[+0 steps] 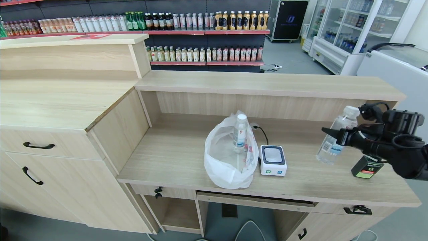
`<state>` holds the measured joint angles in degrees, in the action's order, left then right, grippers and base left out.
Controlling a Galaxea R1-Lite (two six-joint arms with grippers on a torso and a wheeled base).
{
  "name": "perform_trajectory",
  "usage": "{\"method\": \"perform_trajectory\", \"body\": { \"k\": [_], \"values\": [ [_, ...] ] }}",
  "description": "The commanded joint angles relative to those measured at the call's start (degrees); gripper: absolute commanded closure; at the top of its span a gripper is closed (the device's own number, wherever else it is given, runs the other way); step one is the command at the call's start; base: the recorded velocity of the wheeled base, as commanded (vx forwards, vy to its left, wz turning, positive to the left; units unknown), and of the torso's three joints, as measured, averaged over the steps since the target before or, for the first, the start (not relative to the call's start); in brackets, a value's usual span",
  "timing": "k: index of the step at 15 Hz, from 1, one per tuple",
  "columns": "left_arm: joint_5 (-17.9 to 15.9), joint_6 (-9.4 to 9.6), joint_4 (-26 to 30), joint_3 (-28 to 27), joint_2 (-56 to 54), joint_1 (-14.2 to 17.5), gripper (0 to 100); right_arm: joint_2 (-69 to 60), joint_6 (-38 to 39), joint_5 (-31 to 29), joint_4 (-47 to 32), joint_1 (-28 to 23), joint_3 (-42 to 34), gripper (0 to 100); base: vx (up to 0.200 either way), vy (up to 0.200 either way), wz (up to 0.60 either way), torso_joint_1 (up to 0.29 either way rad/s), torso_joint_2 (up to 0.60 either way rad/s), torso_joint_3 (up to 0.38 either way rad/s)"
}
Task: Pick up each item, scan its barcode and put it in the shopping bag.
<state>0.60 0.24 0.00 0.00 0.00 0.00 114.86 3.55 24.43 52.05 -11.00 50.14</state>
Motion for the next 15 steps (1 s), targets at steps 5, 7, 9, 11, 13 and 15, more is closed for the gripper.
{"method": "perform_trajectory", "body": {
  "k": [5, 7, 9, 11, 13, 15],
  "values": [
    [0.02, 0.02, 0.0, 0.0, 0.0, 0.0, 100, -33.65, 14.21, -0.26, -27.8, 19.7, -2.85, 100, 0.0, 0.0, 0.0, 0.0, 0.0, 0.0],
    [0.02, 0.02, 0.0, 0.0, 0.0, 0.0, 100, -36.29, 16.67, -0.17, -27.8, 26.03, -2.85, 100, 0.0, 0.0, 0.0, 0.0, 0.0, 0.0],
    [0.02, 0.02, 0.0, 0.0, 0.0, 0.0, 100, -37.69, 17.72, 0.09, -27.8, 29.45, -2.68, 100, 0.0, 0.0, 0.0, 0.0, 0.0, 0.0],
    [0.02, 0.02, 0.0, 0.0, 0.0, 0.0, 100, -39.19, 18.51, 0.62, -27.88, 32.09, -2.68, 100, 0.0, 0.0, 0.0, 0.0, 0.0, 0.0],
    [0.02, 0.02, 0.0, 0.0, 0.0, 0.0, 100, -41.65, 21.85, 4.31, -27.8, 34.64, -2.24, 100, 0.0, 0.0, 0.0, 0.0, 0.0, 0.0],
    [0.02, 0.02, 0.0, 0.0, 0.0, 0.0, 100, -43.58, 22.12, 8.35, -27.88, 36.48, -2.06, 100, 0.0, 0.0, 0.0, 0.0, 0.0, 0.0]
  ]
}}
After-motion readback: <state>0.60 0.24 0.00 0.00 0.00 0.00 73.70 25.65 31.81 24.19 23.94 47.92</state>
